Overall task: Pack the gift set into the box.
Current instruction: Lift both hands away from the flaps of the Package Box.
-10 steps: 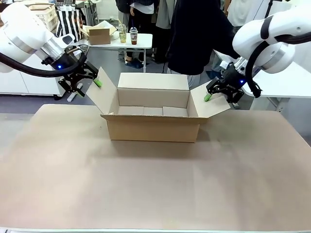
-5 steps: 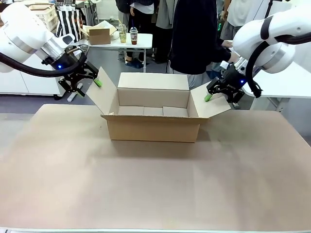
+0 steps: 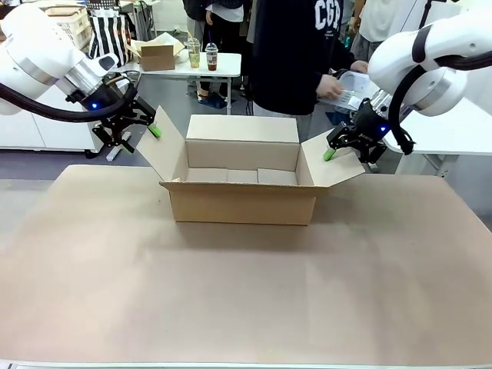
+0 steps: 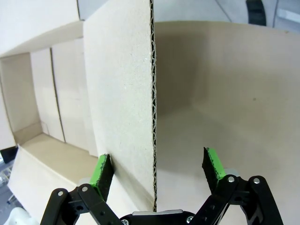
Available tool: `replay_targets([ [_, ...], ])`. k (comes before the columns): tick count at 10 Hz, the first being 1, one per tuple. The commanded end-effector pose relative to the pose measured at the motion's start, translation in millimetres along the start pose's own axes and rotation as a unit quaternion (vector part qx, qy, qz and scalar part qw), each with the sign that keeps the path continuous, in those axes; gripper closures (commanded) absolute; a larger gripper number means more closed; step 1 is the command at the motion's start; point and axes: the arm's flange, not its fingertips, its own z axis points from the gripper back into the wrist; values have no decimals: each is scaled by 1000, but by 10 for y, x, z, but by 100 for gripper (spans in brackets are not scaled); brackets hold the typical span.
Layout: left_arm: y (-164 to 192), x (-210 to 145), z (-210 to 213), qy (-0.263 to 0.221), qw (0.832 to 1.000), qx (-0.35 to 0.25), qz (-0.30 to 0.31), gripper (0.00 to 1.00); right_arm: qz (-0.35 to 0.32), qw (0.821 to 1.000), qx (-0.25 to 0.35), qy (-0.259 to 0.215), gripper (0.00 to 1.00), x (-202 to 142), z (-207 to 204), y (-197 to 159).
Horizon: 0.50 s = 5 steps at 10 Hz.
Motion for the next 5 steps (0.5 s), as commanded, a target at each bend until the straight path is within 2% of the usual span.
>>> replay_targets([
  [1,-8,-13,25,-1,1000,9,7,0,-9,1000,-9,3,0,21,37,35],
  [5,-8,-13,25,-1,1000,9,7,0,-9,1000,-9,3,0,21,37,35],
])
